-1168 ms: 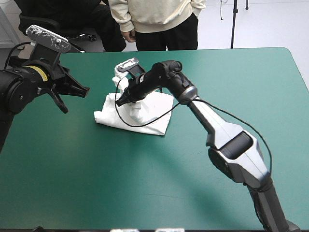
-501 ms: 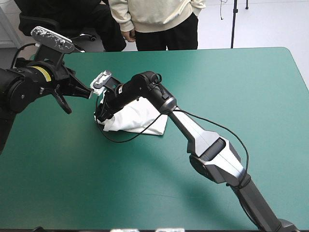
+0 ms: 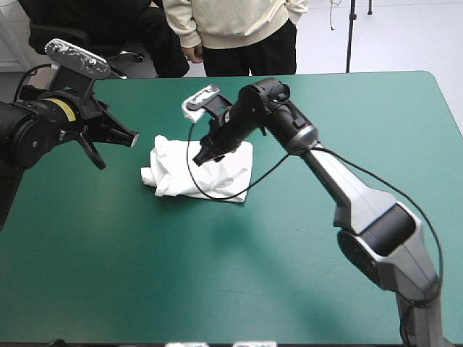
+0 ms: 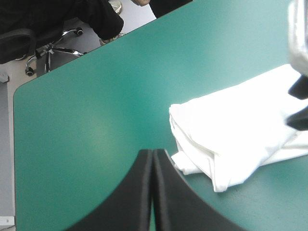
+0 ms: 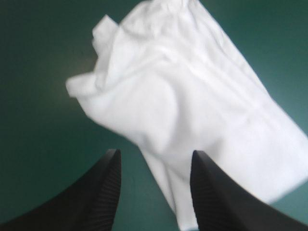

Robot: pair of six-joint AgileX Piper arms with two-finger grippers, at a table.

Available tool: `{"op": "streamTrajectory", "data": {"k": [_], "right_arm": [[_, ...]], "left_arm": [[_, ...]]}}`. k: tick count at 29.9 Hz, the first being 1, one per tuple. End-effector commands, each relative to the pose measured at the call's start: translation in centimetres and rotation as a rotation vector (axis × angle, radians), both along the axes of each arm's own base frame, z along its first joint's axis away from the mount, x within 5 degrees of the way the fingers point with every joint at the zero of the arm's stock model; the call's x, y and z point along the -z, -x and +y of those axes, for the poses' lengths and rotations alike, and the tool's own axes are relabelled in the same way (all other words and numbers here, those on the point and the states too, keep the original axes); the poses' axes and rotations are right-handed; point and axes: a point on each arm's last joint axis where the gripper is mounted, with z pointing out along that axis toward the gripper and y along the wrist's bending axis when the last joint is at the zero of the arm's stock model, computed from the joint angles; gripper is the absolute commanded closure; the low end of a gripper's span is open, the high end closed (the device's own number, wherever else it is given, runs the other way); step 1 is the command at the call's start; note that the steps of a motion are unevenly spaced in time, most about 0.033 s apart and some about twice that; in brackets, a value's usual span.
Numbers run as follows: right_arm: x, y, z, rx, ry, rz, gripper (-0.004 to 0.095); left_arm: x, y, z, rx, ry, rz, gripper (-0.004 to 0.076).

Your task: Fold the cloth

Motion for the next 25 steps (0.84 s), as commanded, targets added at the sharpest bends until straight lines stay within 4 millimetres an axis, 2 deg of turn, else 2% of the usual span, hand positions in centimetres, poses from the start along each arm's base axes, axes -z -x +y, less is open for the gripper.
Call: {"op": "streamTrajectory", "data": {"k": [1, 5, 10, 13, 17, 25], "right_arm": [[-2.8, 1.6, -4.9, 0.058, -0.056, -0.071, 0.0513], [-0.8, 1.4, -9.0, 0.193, -0.239, -0.049, 0.0511], [3.7, 0.1, -11.5, 0.291, -0.368, 0.044, 0.0482], [6.0, -0.9, -11.8, 0.306, -0.386, 0.099, 0.0416], [8.3, -2.3, -11.1, 0.327, -0.422, 0.133, 0.0345], [13.4, -4.1, -9.8, 0.357, -0.479, 0.263, 0.0340]], "left_arm": [[-0.8, 1.2, 0.6, -0.020, 0.007, 0.009, 0.0741], [-0.7, 1.2, 0.6, -0.018, 0.009, 0.013, 0.0741], [-0.7, 1.2, 0.6, -0.018, 0.009, 0.013, 0.0741], [-0.7, 1.0, 0.5, -0.018, 0.007, 0.016, 0.0741], [-0.4, 0.7, 0.2, -0.008, 0.016, 0.033, 0.0741], [-0.1, 0.4, 0.0, -0.005, 0.012, 0.044, 0.0741]]}}
